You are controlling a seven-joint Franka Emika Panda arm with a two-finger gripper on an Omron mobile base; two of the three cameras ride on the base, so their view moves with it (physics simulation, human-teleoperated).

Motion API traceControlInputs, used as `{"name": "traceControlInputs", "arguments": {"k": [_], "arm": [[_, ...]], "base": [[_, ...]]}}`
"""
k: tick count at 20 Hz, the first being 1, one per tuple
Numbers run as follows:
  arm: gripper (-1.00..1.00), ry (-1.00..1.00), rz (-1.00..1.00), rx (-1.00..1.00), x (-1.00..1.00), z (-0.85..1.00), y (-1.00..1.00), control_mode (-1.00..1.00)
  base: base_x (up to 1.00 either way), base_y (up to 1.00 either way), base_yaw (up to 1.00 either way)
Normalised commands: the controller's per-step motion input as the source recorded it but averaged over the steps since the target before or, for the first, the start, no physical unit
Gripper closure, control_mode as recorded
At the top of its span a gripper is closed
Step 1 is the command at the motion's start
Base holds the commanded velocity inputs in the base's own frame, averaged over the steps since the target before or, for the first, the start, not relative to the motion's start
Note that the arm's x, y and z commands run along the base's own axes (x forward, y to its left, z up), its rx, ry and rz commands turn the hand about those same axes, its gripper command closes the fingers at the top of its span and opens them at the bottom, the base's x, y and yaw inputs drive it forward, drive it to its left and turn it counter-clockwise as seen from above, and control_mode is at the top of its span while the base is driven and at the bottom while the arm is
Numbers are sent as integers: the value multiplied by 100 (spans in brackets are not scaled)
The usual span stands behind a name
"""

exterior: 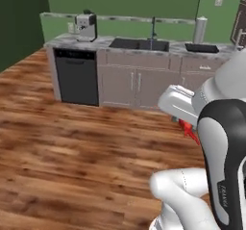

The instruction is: Take the fish out of the fridge, briefly rinse it in the sink, and place it on the tray next to the sink.

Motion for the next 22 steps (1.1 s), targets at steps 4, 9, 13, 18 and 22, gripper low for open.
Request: {"name": "traceControlInputs", "arguments": {"k": [4, 9, 13, 18, 22], "arm": [[100, 0, 0, 0, 0, 0, 0, 100], [100, 0, 0, 0, 0, 0, 0, 100], [100, 0, 0, 0, 0, 0, 0, 100], [100, 0, 0, 0, 0, 0, 0, 100], [100, 0, 0, 0, 0, 0, 0, 100]], "base": [[100, 0, -42], [100, 0, -40], [100, 0, -42], [100, 0, -40], [100, 0, -32]]}}
